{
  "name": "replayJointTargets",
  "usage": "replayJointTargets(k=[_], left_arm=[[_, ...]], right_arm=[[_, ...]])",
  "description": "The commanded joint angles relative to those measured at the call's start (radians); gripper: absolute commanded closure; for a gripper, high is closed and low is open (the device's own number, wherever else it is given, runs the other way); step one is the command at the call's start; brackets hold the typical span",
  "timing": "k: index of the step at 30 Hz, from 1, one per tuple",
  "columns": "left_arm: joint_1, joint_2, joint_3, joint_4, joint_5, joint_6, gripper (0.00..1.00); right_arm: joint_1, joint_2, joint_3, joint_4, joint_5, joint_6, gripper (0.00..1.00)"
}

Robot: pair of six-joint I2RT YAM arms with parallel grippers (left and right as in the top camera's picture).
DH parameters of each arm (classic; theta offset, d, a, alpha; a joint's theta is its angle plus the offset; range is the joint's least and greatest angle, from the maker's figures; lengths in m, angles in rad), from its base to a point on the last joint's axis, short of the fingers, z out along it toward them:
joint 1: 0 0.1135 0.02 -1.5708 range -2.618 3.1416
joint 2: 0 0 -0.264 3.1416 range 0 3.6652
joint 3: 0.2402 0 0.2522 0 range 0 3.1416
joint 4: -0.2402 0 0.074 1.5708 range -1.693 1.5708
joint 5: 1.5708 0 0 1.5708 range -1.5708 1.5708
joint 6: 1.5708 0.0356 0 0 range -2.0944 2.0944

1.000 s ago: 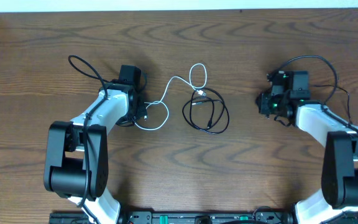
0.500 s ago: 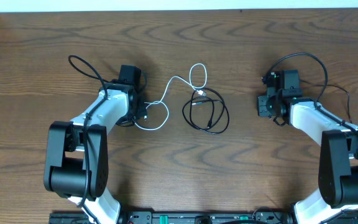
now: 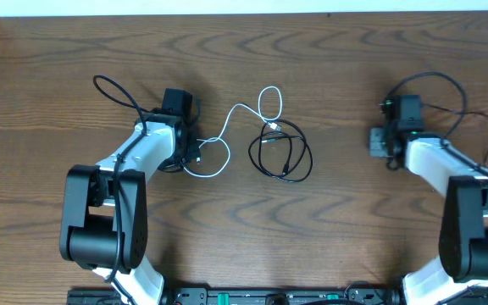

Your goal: Untangle cables

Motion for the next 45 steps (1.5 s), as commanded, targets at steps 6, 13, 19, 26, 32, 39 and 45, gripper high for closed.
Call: replayJointTargets(k=[6, 13, 19, 26, 32, 39, 45], left_arm=[[0.008, 0.037, -0.025, -0.006, 0.021, -0.013, 0.93], [0.008, 0.037, -0.025, -0.005, 0.021, -0.013, 0.93], [0.008, 0.037, -0.025, -0.006, 0.022, -0.013, 0.92], [0.008, 0.037, -0.025, -0.005, 0.022, -0.013, 0.92], [0.008, 0.037, -0.025, -0.006, 0.021, -0.013, 0.93], [0.008, 0.037, -0.025, -0.006, 0.022, -0.013, 0.93], [0.008, 0.037, -0.025, -0.006, 0.022, -0.013, 0.93]], right_arm=[[-0.247, -0.170, 0.102, 0.000, 0.206, 0.026, 0.99], [-0.401, -0.200, 0.102, 0.002, 0.196, 0.026, 0.97], [-0.494, -0.163, 0.102, 0.083, 0.120, 0.023, 0.78], [-0.577, -0.119, 0.102, 0.123, 0.055, 0.023, 0.76], [-0.612, -0.055, 0.102, 0.126, -0.129, 0.022, 0.73], [-0.612, 0.009, 0.102, 0.127, -0.122, 0.022, 0.73], [-0.612, 0.032, 0.103, 0.167, -0.118, 0.022, 0.99]])
